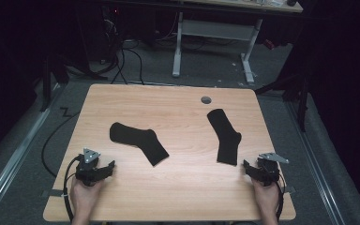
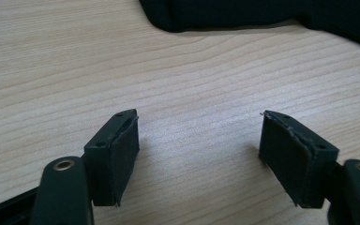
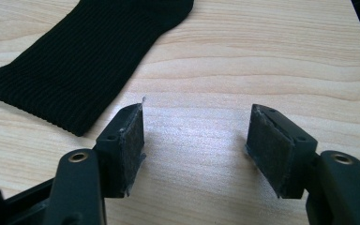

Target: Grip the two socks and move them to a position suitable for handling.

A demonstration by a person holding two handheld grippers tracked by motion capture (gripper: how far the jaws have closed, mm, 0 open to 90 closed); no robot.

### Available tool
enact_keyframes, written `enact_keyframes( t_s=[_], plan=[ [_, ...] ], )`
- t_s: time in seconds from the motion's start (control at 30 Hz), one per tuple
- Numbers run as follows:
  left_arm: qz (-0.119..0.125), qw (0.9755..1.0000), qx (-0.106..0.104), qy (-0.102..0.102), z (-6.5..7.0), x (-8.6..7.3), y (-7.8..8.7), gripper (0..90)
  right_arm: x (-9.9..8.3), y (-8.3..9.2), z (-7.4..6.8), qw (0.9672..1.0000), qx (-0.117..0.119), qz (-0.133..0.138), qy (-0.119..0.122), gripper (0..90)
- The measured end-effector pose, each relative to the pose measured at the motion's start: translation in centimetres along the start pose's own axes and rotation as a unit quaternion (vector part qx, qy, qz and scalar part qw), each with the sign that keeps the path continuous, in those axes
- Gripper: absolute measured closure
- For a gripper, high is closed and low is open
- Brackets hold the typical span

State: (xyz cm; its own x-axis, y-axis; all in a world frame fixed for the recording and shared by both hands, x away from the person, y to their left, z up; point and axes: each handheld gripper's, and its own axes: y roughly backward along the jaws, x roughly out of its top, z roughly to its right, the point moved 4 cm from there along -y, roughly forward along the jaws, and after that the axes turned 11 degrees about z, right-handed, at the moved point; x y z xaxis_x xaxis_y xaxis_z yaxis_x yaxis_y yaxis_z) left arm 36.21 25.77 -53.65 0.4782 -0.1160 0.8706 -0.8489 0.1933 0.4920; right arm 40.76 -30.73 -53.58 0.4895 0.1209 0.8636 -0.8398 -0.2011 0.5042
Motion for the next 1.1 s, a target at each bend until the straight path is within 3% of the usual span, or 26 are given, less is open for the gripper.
enact_keyframes(
  t_s=[0.33, 0.7, 0.93, 1.03, 1.1],
  plan=[
    [0.000, 1.0000, -0.001, 0.001, -0.01, 0.00, -0.02, 28.3, 0.01, -0.02, 0.02, 1.0000, 0.003, 0.000, 0.005, 36.4],
    [-0.003, 0.9998, -0.020, -0.008, 0.26, 0.15, -0.33, 24.3, 0.00, -0.02, -0.06, 1.0000, -0.001, -0.001, 0.004, 35.4],
    [-0.002, 0.9998, -0.017, -0.008, 0.24, 0.17, -0.34, 25.4, -0.01, -0.01, -0.10, 1.0000, -0.003, -0.001, 0.001, 35.3],
    [0.000, 0.9999, -0.010, -0.003, 0.14, 0.19, -0.28, 28.7, -0.01, -0.01, -0.10, 1.0000, -0.002, -0.001, 0.002, 35.1],
    [0.003, 0.9999, -0.009, 0.012, -0.01, 0.26, -0.17, 33.1, -0.01, -0.01, -0.11, 1.0000, 0.002, -0.001, 0.006, 35.1]
  ],
)
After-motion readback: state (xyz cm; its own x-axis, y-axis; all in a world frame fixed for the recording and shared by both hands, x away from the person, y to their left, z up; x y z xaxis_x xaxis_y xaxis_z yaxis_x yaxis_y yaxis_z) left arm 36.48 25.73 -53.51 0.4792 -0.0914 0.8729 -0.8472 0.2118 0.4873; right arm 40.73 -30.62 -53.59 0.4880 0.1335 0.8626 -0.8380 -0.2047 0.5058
